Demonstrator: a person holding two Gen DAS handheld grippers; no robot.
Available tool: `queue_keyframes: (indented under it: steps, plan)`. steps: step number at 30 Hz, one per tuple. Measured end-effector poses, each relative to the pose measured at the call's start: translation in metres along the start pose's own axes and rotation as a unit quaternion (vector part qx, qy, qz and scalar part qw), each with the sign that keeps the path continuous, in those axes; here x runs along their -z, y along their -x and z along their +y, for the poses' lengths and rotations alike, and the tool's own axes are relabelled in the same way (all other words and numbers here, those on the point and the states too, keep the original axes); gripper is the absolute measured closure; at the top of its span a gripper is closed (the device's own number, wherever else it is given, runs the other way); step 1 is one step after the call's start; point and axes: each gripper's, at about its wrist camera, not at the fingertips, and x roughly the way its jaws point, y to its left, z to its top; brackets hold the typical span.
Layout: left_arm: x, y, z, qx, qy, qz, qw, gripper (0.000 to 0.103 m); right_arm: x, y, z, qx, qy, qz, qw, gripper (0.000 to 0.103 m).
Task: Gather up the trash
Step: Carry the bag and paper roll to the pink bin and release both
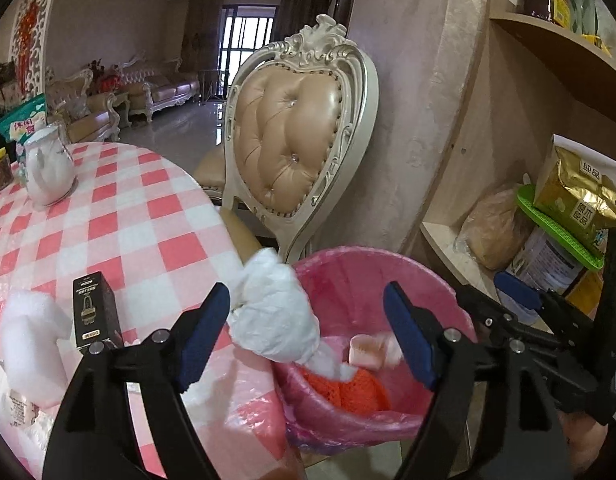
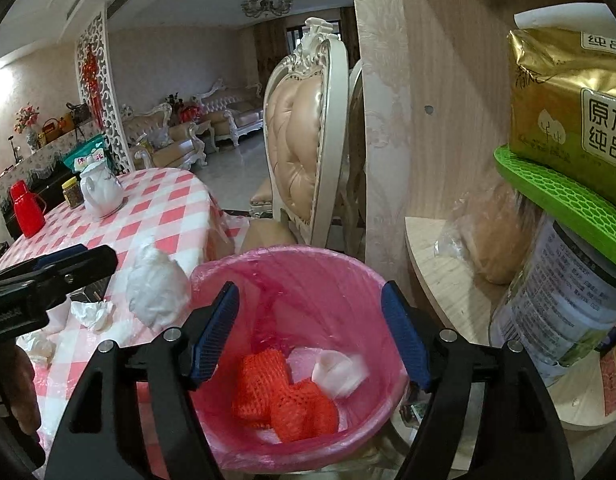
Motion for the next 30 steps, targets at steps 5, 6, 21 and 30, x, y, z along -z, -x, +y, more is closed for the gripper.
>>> queue_keyframes:
  steps: [5, 6, 21, 30]
  plan:
    - [0.001, 0.001, 0.001, 0.005, -0.001, 0.001, 1.0, 0.027, 0.002, 0.001, -0.001, 0.0, -0.002, 0.0, 1.0, 0.029]
    - [0.001, 0.002, 0.001, 0.004, -0.002, 0.0, 1.0, 0.027, 0.002, 0.002, -0.001, 0.001, -0.003, 0.0, 1.0, 0.029]
    - [0.015, -0.041, 0.046, -0.017, 0.077, 0.083, 0.9934, 0.037, 0.006, 0.0, 0.001, -0.007, 0.003, 0.007, 1.0, 0.029]
    - [0.032, -0.063, 0.052, -0.032, 0.074, 0.113, 0.9903, 0.071, 0.008, 0.0, 0.003, -0.011, 0.006, 0.01, 1.0, 0.029]
